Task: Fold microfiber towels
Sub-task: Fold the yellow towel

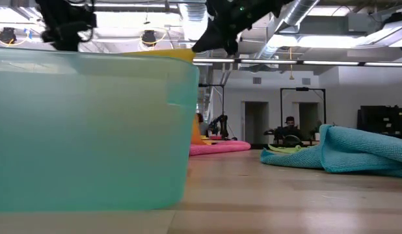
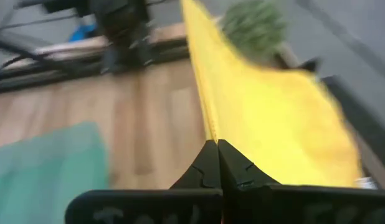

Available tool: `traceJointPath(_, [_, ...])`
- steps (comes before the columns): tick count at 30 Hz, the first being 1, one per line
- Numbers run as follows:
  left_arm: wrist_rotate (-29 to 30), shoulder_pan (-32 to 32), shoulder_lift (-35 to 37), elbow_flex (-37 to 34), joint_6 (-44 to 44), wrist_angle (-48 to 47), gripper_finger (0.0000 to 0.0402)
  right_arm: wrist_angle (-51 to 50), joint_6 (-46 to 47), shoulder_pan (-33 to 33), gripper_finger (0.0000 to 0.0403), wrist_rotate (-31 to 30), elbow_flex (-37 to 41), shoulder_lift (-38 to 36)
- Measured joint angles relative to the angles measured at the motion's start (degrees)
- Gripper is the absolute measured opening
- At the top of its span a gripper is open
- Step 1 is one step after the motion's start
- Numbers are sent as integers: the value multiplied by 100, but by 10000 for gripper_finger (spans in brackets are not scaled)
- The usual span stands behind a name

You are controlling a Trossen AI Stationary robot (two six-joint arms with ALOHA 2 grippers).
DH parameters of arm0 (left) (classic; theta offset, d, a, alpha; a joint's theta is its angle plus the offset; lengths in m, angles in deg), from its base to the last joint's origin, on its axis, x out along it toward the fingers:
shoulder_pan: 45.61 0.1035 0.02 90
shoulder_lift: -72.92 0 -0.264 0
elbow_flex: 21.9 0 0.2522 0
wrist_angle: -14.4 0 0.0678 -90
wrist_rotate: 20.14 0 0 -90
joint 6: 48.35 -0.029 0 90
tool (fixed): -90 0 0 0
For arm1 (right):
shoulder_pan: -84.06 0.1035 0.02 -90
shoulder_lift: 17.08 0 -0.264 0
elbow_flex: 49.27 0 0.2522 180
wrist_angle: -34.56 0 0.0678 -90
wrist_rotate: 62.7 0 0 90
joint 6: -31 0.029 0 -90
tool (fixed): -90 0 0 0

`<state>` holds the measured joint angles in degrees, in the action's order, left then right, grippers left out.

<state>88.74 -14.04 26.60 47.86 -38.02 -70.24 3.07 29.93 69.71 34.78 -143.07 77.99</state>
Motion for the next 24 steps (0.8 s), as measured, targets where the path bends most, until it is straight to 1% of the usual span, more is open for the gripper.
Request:
traceJointPath(3, [-217, -377, 415, -112, 711, -343, 0, 152, 117, 140, 1, 349, 287, -22])
traceJointPath(7, [-834, -847, 704, -175, 1532, -474, 0, 185, 159, 398, 0, 444, 591, -25])
traceJointPath(11, [-1220, -1328, 686, -382, 2151, -468, 0, 154, 259, 605, 0, 466, 774, -27])
traceJointPath(15, [-1550, -1856, 483, -932, 2680, -53, 0, 125, 299, 773, 0, 466, 977, -29])
traceJointPath(18, [-1517, -2264, 296, -1317, 3102, 502, 0, 103, 423, 878, 0, 470, 1145, -29])
traceJointPath(21, [-1118, -2540, 92, -1443, 3522, 780, 0, 118, 570, 910, 0, 519, 1267, -29])
traceJointPath(22, [-1065, -2602, 26, -1441, 3701, 851, 0, 126, 603, 888, 0, 664, 1297, -29])
traceJointPath(24, [-1176, -2766, -90, -1439, 4032, 1025, 0, 118, 690, 825, 0, 1261, 1360, -29])
